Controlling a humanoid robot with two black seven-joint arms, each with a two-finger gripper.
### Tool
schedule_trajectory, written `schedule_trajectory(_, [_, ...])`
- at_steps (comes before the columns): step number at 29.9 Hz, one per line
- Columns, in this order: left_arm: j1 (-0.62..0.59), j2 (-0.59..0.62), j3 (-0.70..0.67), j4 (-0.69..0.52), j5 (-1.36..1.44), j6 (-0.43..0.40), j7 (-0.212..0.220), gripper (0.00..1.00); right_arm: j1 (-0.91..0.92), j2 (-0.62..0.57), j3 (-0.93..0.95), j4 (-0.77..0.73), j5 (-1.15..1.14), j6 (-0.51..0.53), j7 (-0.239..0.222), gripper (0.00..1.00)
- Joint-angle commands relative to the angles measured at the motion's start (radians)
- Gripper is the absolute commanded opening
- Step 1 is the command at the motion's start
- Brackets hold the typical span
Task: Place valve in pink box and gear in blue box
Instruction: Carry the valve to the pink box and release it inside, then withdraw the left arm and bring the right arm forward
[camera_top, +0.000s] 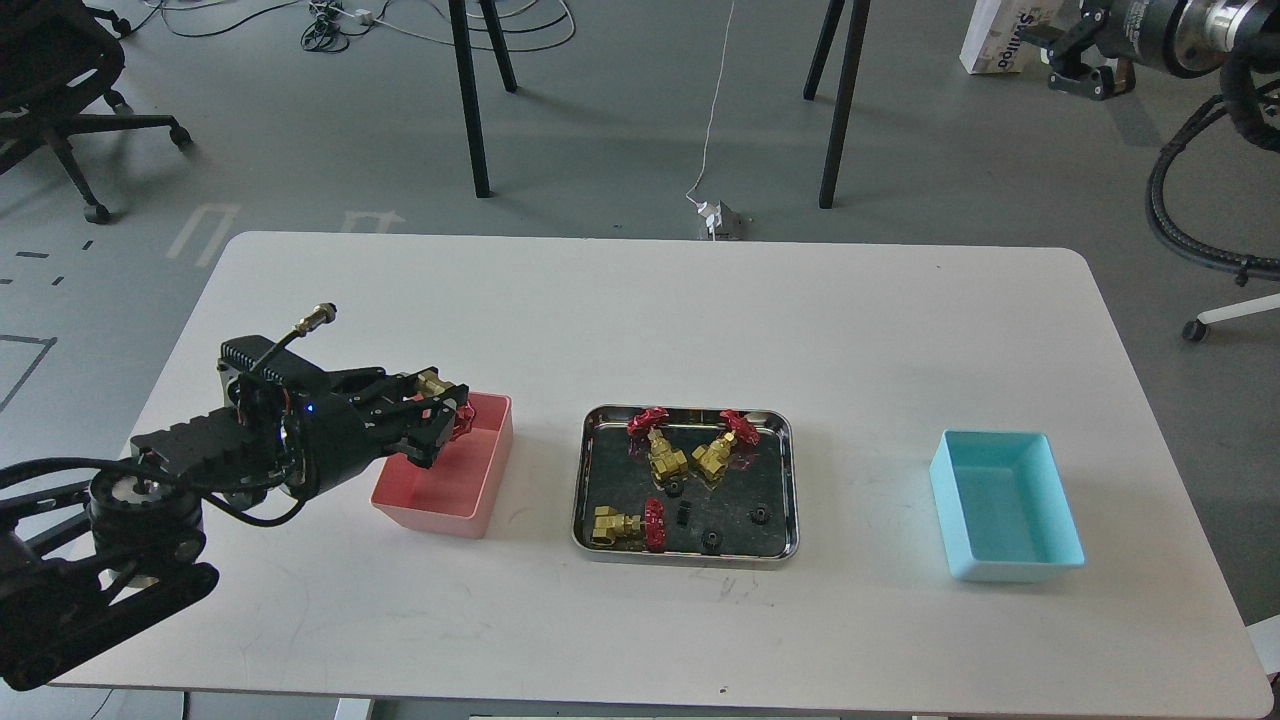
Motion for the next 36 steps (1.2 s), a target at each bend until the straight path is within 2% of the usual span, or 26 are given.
schedule_trajectory(1, [0.01, -0.001, 0.0, 0.003, 0.002, -0.002, 0.0, 0.19, -0.002, 0.007, 0.0, -0.009, 0.0, 0.0, 0.0, 0.99])
schedule_trajectory(3, [0.013, -0.004, 0.0, 0.017, 0.002, -0.002, 0.0, 0.26, 0.0, 0.016, -0.002, -0.009, 0.0, 0.0, 0.0, 0.99])
schedule_trajectory(6, [0.027, -0.015, 0.0, 0.037, 0.0, 0.002, -0.003, 0.45, 0.0, 0.025, -0.002, -0.01, 0.0, 0.0, 0.0, 0.99])
schedule_trajectory(9, [0.032, -0.022, 0.0, 0.047, 0.0, 0.003, -0.005, 0.56, 0.003, 0.025, -0.002, -0.01, 0.0, 0.0, 0.0, 0.99])
schedule_trajectory(19, [0.036, -0.039, -0.065, 0.048, -0.004, 0.0, 0.0, 0.73, 0.005, 0.033, 0.003, -0.002, 0.0, 0.0, 0.005, 0.99])
schedule_trajectory(21, [0.033, -0.039, -0.096, 0.048, -0.015, 0.0, 0.0, 0.8, 0.011, 0.042, 0.003, -0.002, 0.0, 0.0, 0.011, 0.99])
schedule_trajectory(24, [0.015, -0.041, -0.205, 0.055, -0.129, -0.003, 0.0, 0.88, 0.018, 0.046, 0.001, 0.011, -0.032, 0.001, 0.012, 0.99])
schedule_trajectory(28, [-0.076, -0.042, -0.36, 0.113, -0.411, -0.011, 0.001, 0.94, 0.003, 0.056, -0.005, 0.092, -0.221, 0.009, 0.011, 0.99])
schedule_trajectory(30, [-0.149, -0.042, -0.388, 0.158, -0.574, -0.011, 0.001, 0.95, -0.006, 0.068, -0.016, 0.143, -0.317, 0.076, 0.008, 0.99])
schedule_trajectory(32, [-0.249, -0.042, -0.389, 0.213, -0.726, -0.008, 0.0, 0.95, -0.015, 0.074, -0.051, 0.197, -0.397, 0.191, 0.006, 0.99])
schedule_trajectory(36, [-0.381, -0.041, -0.392, 0.296, -0.883, -0.006, -0.002, 0.95, -0.018, 0.076, -0.12, 0.266, -0.592, 0.368, 0.008, 0.99])
